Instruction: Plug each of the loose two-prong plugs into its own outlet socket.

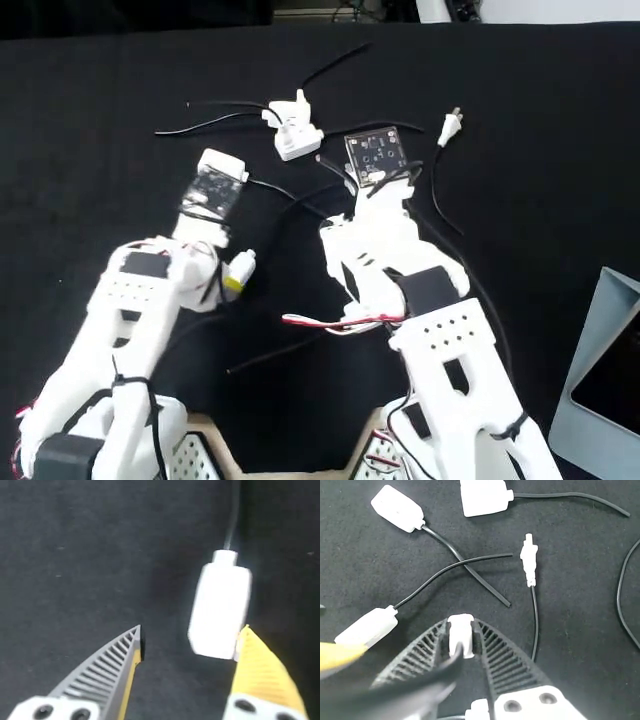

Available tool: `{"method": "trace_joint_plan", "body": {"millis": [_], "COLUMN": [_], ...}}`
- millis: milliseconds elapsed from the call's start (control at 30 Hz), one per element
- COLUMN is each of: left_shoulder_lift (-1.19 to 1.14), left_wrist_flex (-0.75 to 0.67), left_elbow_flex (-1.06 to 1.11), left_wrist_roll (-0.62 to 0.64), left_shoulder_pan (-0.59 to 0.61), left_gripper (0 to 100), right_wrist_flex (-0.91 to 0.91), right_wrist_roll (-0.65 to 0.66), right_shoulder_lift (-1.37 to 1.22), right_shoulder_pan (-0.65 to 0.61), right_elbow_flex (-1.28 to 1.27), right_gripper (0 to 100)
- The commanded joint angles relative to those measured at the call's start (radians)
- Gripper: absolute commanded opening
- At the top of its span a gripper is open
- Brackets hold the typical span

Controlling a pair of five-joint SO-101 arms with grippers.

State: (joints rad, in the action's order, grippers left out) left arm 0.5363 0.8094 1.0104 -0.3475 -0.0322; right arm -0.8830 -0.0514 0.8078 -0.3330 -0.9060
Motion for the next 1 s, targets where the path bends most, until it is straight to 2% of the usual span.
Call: {"method": "trace_joint_plan", "body": {"millis": [0, 100, 233, 433, 500, 667, 800, 967], "left_shoulder_lift": [-0.002, -0.044, -0.055, -0.058, -0.069, -0.149, -0.287, -0.381], "left_wrist_flex": [-0.063, -0.080, -0.020, 0.083, 0.072, -0.071, -0.094, -0.094], "left_elbow_flex": [-0.038, -0.054, -0.125, -0.213, -0.213, -0.170, -0.205, -0.252], "left_wrist_roll": [-0.046, -0.046, -0.041, -0.041, -0.043, -0.046, -0.048, -0.048], "left_shoulder_pan": [0.074, 0.105, 0.108, 0.030, -0.004, -0.015, -0.021, -0.050], "left_gripper": [29, 29, 30, 30, 30, 30, 29, 19], "right_wrist_flex": [-0.003, -0.003, -0.003, -0.003, -0.003, -0.003, -0.003, -0.003], "right_wrist_roll": [-0.008, -0.008, -0.008, -0.008, -0.008, -0.008, -0.006, -0.003], "right_shoulder_lift": [0.025, 0.025, 0.025, 0.025, 0.024, 0.025, 0.025, 0.027], "right_shoulder_pan": [0.011, 0.011, 0.009, 0.009, 0.009, 0.009, 0.008, 0.011], "right_elbow_flex": [0.007, 0.007, 0.005, 0.005, 0.005, -0.002, -0.005, -0.005], "right_gripper": [1.1, 1.1, 1.1, 1.1, 1.1, 1.1, 1.2, 1.2]}}
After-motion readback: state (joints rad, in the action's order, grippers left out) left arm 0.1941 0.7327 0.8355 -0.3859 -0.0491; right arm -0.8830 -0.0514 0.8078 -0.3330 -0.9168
